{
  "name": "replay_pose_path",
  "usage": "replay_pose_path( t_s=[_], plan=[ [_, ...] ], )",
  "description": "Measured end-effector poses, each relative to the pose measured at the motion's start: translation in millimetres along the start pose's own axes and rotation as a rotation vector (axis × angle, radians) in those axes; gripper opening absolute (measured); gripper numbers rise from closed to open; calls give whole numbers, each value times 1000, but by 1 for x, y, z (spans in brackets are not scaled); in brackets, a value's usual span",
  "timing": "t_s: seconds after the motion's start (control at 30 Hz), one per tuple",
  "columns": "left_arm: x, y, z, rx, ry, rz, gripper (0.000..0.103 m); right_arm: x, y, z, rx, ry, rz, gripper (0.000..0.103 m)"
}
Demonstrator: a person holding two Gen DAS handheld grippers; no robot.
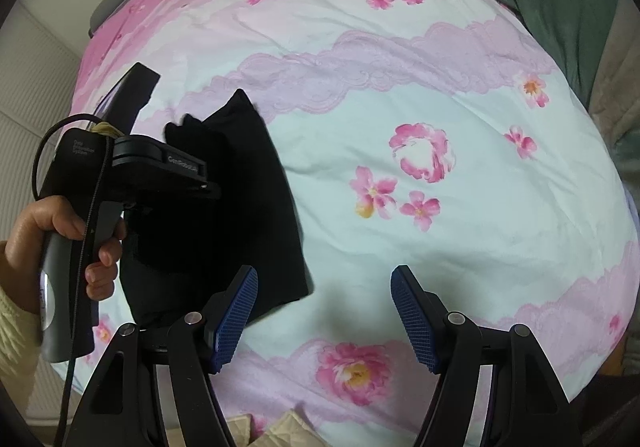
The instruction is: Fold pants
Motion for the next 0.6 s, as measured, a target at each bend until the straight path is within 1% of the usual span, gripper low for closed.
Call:
replay_pose_path(
  t_s=[0.1, 0.13, 0.17, 0.27, 0.37, 0.5, 0.6],
  plan=[
    [2, -9, -13, 156, -14, -17, 57, -2, 1, 0, 6, -4, -8, 70],
    [2, -11, -21, 191, -31, -7, 59, -3, 2, 0, 5, -7, -9, 70],
    [3, -12, -29, 201, -52, 3, 59, -4, 3, -1, 1, -9, -8, 70],
    [9, -5, -57, 182, -127, 70, 61, -3, 6, -1, -6, -11, -19, 70],
    [23, 21, -77, 124, -192, 96, 64, -2, 11, 2, -9, -6, -32, 70],
    [56, 71, -85, 79, -247, 68, 65, 1, 20, 8, -18, 11, -56, 70],
    [89, 116, -85, 52, -273, 8, 65, 5, 31, 13, -15, 26, -86, 70]
  ],
)
Point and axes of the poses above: each gripper's, at about its wrist camera, not at the fingertips, and z roughly the way its jaws point, y to its left, x to its underside, the point moved 3 cm from there along z, roughly the way its jaws point, and after that the axes turned 3 degrees about z, right-handed, at the moved point
